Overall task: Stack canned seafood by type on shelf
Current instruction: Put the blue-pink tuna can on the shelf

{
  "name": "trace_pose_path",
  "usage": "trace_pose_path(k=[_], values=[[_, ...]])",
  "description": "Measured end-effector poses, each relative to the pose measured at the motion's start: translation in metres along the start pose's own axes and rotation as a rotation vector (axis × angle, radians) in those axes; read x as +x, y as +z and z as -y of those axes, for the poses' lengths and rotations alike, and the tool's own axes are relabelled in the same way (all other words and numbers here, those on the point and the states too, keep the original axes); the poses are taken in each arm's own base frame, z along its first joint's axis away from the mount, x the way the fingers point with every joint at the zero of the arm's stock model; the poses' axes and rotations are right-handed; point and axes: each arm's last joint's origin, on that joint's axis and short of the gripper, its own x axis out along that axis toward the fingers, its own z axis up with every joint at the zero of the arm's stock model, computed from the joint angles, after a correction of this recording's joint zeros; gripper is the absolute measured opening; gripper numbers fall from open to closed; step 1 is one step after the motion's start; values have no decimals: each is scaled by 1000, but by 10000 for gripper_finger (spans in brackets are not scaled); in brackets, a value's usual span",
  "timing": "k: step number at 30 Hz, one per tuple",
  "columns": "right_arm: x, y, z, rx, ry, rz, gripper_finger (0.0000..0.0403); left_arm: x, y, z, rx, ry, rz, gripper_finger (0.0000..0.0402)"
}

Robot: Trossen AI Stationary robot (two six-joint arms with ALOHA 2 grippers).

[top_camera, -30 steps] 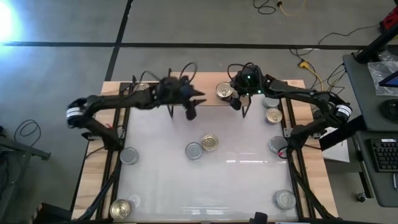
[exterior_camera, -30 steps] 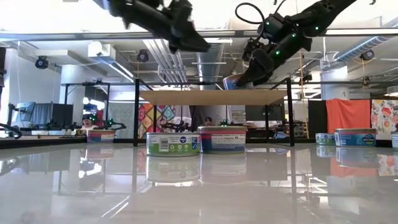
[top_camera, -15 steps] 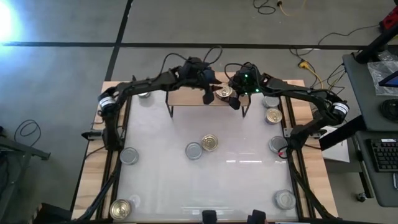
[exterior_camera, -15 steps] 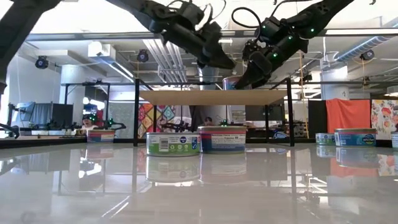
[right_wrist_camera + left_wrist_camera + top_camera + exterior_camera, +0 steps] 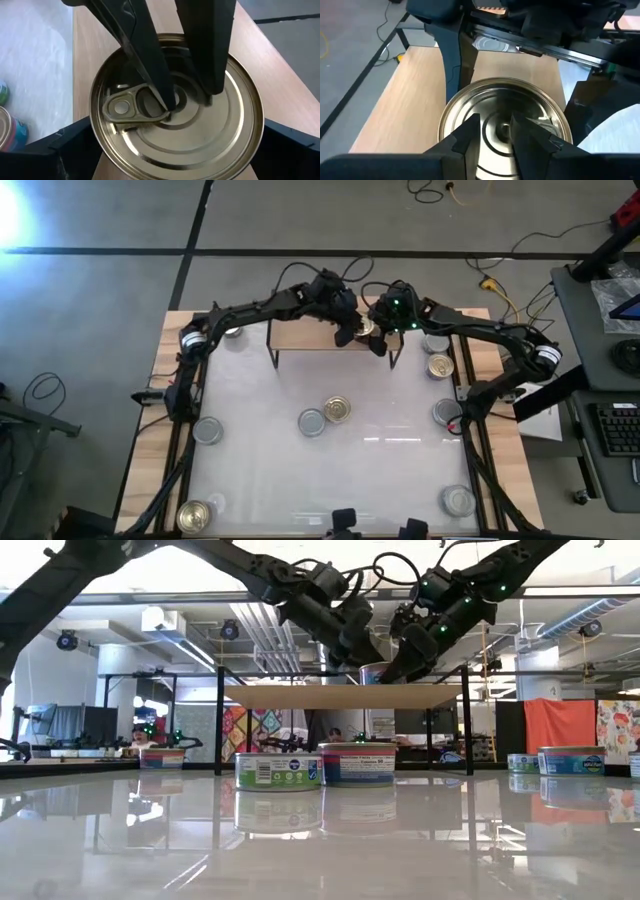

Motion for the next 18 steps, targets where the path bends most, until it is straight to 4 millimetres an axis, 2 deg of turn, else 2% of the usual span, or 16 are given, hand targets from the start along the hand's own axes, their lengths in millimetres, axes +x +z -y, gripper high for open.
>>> trace_pose_path(k=[11, 18], values=[[-21, -3, -6, 0, -15, -66, 400, 7, -16, 2, -24, -2, -46, 95], [-53, 4, -13, -13, -48, -25, 400, 7, -14, 2, -24, 7, -35, 95]])
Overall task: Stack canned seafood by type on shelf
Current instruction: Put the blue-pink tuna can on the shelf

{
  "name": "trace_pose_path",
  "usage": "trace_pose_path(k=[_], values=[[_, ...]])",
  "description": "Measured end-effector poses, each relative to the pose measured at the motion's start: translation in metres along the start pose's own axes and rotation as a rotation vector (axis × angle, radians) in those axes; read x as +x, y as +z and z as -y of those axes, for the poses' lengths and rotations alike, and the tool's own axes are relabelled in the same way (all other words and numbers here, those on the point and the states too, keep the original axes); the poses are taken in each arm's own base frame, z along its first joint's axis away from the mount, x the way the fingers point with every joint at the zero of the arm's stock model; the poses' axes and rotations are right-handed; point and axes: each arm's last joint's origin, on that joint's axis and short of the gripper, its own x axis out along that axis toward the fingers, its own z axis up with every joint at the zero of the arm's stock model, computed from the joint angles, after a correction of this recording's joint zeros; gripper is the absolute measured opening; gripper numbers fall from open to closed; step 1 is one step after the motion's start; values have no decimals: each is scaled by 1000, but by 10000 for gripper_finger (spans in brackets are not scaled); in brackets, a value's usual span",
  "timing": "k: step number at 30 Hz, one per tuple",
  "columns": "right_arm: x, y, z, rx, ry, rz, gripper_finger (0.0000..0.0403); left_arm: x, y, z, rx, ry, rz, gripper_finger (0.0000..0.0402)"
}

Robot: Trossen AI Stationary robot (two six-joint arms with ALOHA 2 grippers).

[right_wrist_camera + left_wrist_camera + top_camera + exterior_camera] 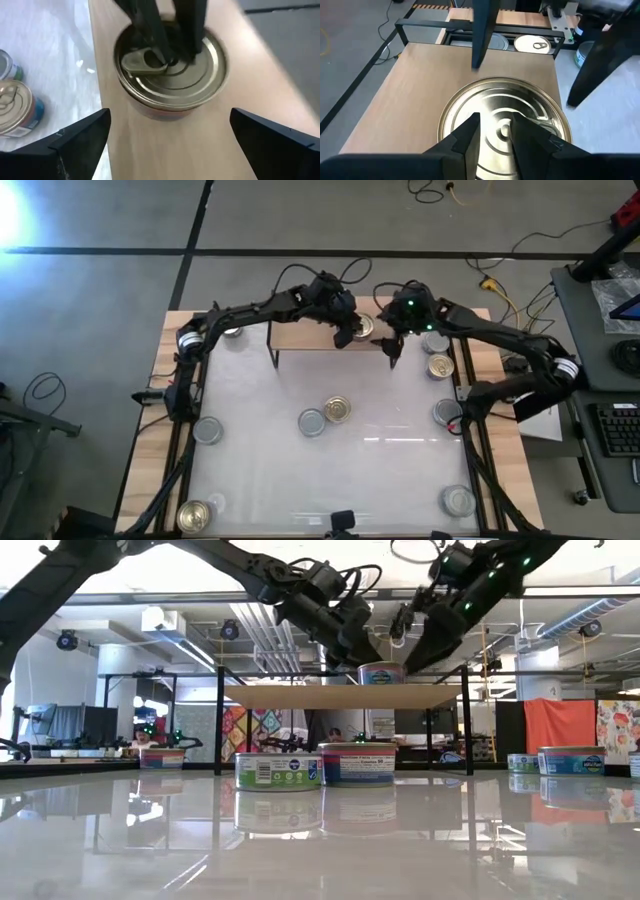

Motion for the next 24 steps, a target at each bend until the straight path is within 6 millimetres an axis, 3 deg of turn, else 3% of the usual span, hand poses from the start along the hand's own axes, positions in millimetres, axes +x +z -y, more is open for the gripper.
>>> trace_pose_path(k=[6, 12, 15, 19, 24], values=[[-33, 15, -2, -12, -83, 157, 400, -4, 15, 3, 13, -7, 40, 95], [-24, 22, 3, 27, -99, 228, 400, -18, 39, 7, 35, -26, 52, 95], [-10, 20, 5, 41, -87, 192, 391, -41, 55, 11, 47, -70, 61, 95], [5, 17, 8, 67, -74, 167, 350, -80, 68, 19, 66, -102, 81, 95], [17, 15, 10, 98, -58, 148, 273, -129, 61, 36, 62, -108, 142, 86]])
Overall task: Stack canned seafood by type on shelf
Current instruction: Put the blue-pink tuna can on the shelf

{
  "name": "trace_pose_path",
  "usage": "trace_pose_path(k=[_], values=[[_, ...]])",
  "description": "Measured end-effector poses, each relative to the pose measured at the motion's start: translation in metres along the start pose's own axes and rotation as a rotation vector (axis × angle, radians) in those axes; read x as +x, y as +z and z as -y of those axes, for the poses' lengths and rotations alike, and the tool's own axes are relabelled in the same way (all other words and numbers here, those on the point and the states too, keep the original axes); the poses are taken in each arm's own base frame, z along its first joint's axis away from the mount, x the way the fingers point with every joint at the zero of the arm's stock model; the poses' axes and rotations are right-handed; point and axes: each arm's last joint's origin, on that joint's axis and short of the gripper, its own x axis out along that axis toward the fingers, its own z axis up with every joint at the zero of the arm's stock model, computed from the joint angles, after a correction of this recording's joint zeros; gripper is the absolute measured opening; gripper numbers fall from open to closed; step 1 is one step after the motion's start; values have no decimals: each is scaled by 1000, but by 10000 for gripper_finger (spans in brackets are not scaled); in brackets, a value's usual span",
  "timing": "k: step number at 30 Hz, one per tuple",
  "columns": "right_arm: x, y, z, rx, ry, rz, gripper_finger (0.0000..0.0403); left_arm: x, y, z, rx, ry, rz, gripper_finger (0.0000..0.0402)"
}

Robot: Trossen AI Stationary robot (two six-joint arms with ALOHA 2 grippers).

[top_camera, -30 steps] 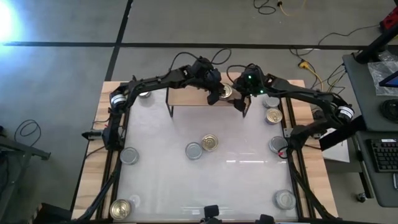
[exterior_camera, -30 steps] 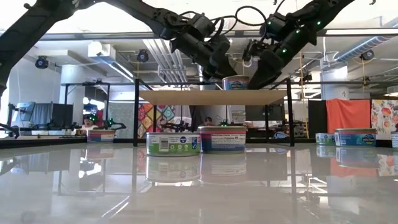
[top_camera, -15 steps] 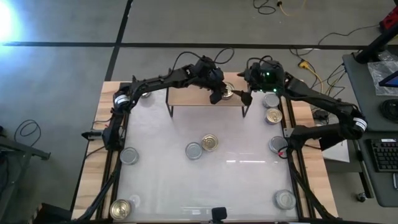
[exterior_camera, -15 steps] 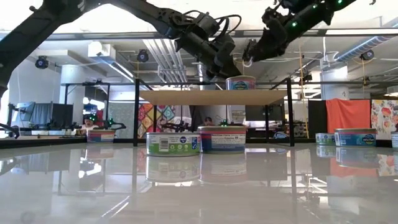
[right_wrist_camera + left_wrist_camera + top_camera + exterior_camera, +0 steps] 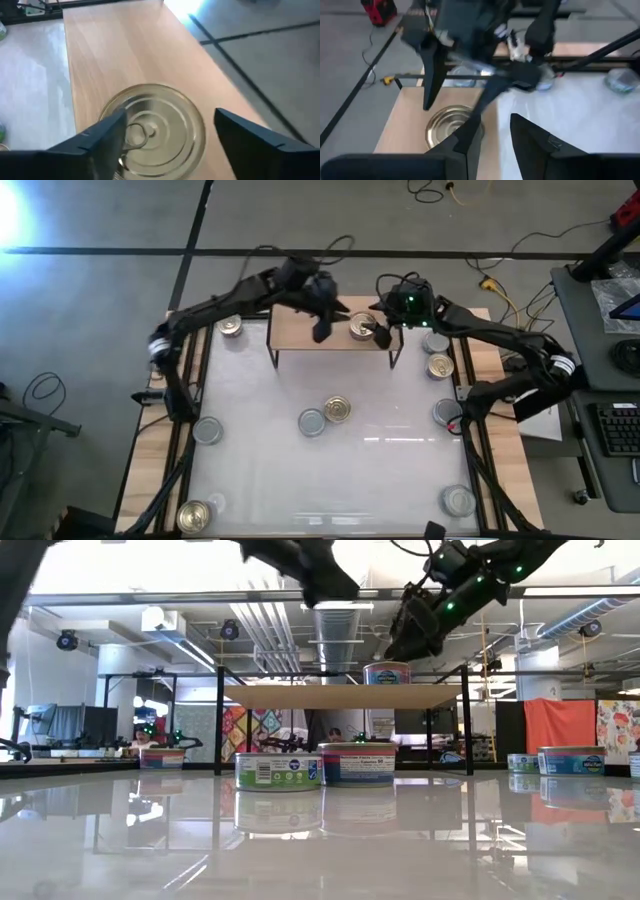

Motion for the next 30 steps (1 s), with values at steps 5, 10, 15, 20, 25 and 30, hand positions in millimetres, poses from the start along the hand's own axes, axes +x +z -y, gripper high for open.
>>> trace_pose_path(k=[5, 10, 15, 20, 25, 30], values=[[8, 3, 1, 35, 47, 1, 195, -28, -31, 37, -8, -19, 96, 76], [23, 2, 4, 46, 56, -44, 136, -49, -61, 64, -3, 43, 200, 75], [36, 3, 9, 11, 45, -75, 97, -61, -93, 76, -55, 37, 204, 75], [40, 10, 18, -95, -66, -116, 74, -69, -112, 83, -59, 33, 183, 75], [39, 15, 28, -167, -108, -158, 66, -76, -118, 91, -12, 17, 189, 75], [36, 16, 35, -237, -159, -182, 74, -85, -117, 98, 28, 9, 216, 75]])
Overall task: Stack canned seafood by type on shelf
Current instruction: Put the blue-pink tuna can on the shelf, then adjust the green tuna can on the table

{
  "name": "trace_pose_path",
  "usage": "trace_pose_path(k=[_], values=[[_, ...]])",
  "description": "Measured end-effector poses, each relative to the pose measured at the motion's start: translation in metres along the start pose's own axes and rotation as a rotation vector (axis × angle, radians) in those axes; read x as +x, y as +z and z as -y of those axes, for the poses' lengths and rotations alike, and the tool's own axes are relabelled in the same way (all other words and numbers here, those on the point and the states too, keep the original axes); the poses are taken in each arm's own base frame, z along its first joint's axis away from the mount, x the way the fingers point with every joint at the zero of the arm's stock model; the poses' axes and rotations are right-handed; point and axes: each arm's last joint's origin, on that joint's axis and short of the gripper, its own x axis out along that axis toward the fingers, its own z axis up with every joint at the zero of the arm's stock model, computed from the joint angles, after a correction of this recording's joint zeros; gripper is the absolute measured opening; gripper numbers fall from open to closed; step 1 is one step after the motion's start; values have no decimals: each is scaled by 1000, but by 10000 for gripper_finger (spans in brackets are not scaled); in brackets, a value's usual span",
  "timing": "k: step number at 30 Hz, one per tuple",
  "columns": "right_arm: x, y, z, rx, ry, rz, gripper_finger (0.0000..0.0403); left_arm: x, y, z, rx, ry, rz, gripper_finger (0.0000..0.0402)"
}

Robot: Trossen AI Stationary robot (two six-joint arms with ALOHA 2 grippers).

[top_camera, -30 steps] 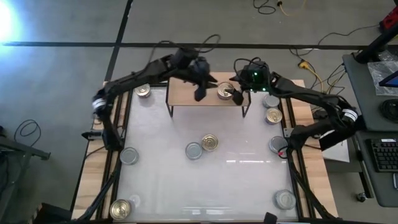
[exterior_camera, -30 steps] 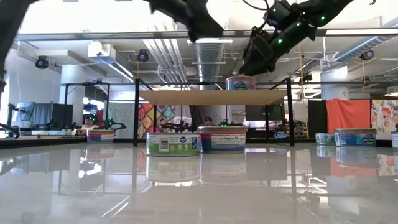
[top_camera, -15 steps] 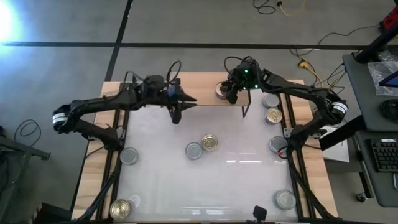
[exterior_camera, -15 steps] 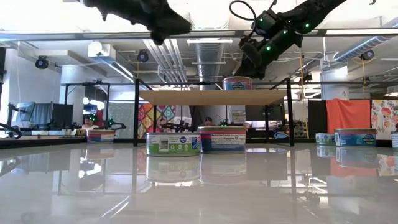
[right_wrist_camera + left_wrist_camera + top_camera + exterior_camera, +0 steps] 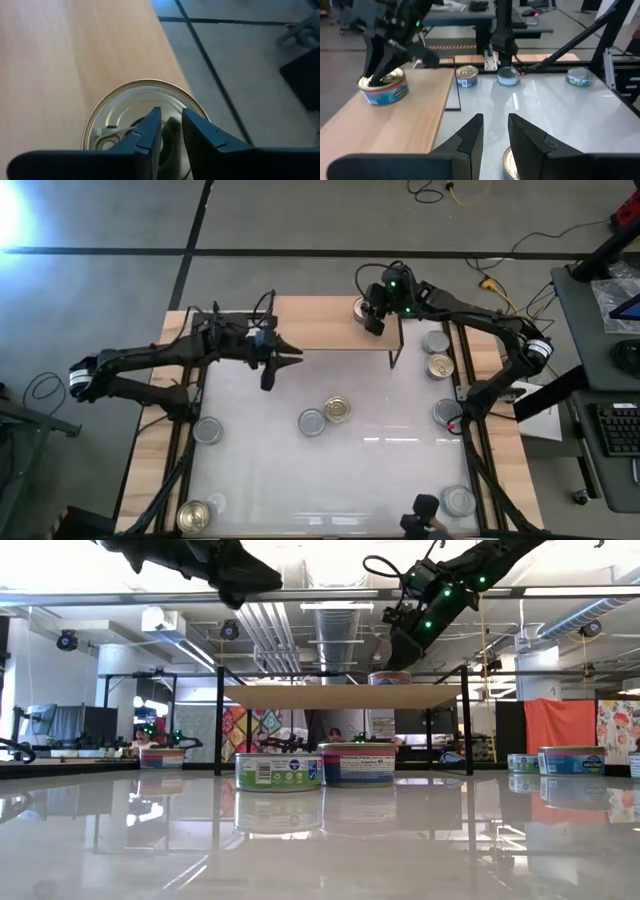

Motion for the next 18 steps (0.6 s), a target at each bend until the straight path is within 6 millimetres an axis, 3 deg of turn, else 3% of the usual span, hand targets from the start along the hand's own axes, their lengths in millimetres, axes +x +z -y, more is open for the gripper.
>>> trace_pose_path(k=[5, 11, 15, 18], values=[[-7, 4, 3, -25, -10, 12, 98, -8, 4, 3, 21, -4, 21, 75], [-35, 23, 3, 18, 5, 87, 123, -7, 3, 4, 25, -8, 12, 75], [-53, 28, -14, 45, 202, 163, 134, 1, -1, 10, 33, -38, -12, 75], [-66, 36, -43, 32, 324, 220, 138, 10, -4, 20, 60, -85, -33, 75]])
